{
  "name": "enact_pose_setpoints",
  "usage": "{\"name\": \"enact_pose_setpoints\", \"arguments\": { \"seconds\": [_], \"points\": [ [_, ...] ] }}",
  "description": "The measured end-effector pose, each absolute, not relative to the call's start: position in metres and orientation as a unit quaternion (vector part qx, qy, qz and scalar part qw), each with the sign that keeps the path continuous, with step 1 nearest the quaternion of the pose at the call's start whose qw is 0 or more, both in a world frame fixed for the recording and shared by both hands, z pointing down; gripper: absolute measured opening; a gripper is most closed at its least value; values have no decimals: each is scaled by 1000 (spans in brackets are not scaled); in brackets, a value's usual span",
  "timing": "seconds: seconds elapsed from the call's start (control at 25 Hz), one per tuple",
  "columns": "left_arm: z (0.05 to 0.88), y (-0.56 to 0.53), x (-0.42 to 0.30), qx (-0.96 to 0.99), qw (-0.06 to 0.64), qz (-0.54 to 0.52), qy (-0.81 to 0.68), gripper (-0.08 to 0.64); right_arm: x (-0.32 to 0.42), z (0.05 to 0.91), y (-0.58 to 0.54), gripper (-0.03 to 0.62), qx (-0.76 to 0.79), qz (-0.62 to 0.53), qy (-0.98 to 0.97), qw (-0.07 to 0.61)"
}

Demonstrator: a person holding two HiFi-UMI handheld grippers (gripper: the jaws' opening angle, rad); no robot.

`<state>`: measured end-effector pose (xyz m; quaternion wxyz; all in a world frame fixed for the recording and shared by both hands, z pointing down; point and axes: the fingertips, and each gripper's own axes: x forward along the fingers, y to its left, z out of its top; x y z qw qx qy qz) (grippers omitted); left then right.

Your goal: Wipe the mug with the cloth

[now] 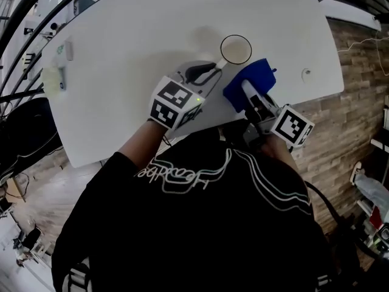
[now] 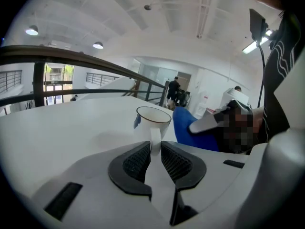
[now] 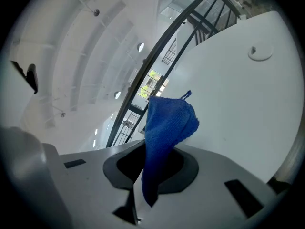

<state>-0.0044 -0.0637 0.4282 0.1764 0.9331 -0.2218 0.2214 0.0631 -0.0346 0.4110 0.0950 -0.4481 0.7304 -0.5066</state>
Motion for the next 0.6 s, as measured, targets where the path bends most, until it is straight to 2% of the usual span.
{"name": "enact_pose_setpoints", "arguments": {
  "seconds": [0.36, 0.6],
  "points": [
    [428, -66, -8, 933, 118, 245, -236, 74, 94, 393, -52, 51, -424, -489, 754, 109],
    [423, -67, -6, 926, 128, 258, -244, 74, 98, 386, -60, 51, -393, -491, 769, 115]
  ]
}}
